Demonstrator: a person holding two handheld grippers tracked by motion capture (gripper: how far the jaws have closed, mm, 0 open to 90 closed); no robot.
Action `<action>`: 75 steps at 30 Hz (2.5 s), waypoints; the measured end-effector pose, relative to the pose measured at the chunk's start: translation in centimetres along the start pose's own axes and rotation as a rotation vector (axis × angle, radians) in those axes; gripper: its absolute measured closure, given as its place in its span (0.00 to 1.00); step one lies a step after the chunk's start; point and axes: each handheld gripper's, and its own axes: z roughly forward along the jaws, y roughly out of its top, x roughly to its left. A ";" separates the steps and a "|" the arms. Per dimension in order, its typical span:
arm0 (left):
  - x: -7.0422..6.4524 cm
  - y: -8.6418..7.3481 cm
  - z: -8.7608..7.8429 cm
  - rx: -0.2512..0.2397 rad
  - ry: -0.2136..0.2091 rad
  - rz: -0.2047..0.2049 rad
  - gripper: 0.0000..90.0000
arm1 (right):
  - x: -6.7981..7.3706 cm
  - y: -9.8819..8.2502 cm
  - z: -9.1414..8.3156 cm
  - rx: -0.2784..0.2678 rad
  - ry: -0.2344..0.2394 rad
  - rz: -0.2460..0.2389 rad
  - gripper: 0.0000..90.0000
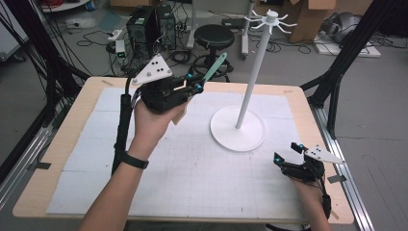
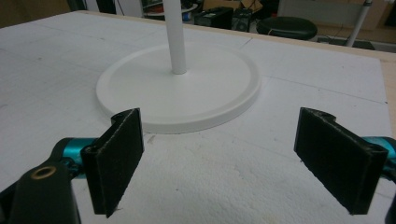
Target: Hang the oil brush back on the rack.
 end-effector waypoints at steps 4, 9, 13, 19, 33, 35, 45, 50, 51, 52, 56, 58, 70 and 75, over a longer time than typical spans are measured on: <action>0.1 0.9 0.6 -0.017 -0.001 0.000 0.89 | 0.0 0.0 0.0 0.002 0.000 0.007 0.17; 0.1 2.0 1.4 -0.029 -0.006 0.013 0.89 | 0.0 0.0 0.0 0.000 0.000 0.006 0.17; 0.3 2.7 1.9 -0.042 0.001 0.014 0.89 | 0.0 0.0 0.0 -0.002 0.001 0.008 0.17; 0.6 3.5 2.9 -0.056 -0.008 0.008 0.89 | 0.0 0.0 0.0 0.001 0.001 0.007 0.17; 0.6 4.2 4.6 -0.078 -0.033 0.014 0.89 | -0.2 -0.1 -0.2 0.001 0.001 0.006 0.17; 0.5 4.1 4.8 -0.083 -0.041 0.013 0.89 | -0.2 -0.1 -0.2 0.001 0.000 0.008 0.17; 0.4 4.1 4.9 -0.075 -0.042 0.021 0.89 | -0.2 -0.1 -0.2 0.007 -0.001 0.008 0.17; 0.6 4.0 5.1 -0.077 -0.046 0.014 0.89 | -0.2 -0.1 -0.2 0.005 0.001 0.011 0.17; 0.6 4.0 5.2 -0.078 -0.047 0.012 0.89 | -0.2 -0.2 -0.2 0.005 0.002 0.011 0.17; 0.5 4.0 5.3 -0.080 -0.048 0.014 0.89 | -0.2 -0.1 -0.2 0.007 0.000 0.010 0.17; 0.5 4.1 5.5 -0.073 -0.034 0.034 0.89 | -0.2 -0.2 -0.2 0.006 0.002 0.011 0.17; 0.6 4.0 5.7 -0.073 -0.033 0.030 0.89 | -0.2 -0.2 -0.2 0.005 0.003 0.011 0.17; 0.8 3.7 6.2 -0.066 -0.023 0.036 0.89 | -0.3 -0.2 -0.2 0.001 0.004 0.011 0.17; 0.9 3.6 6.5 -0.067 -0.016 0.038 0.89 | -0.2 -0.2 -0.2 0.007 0.004 0.012 0.17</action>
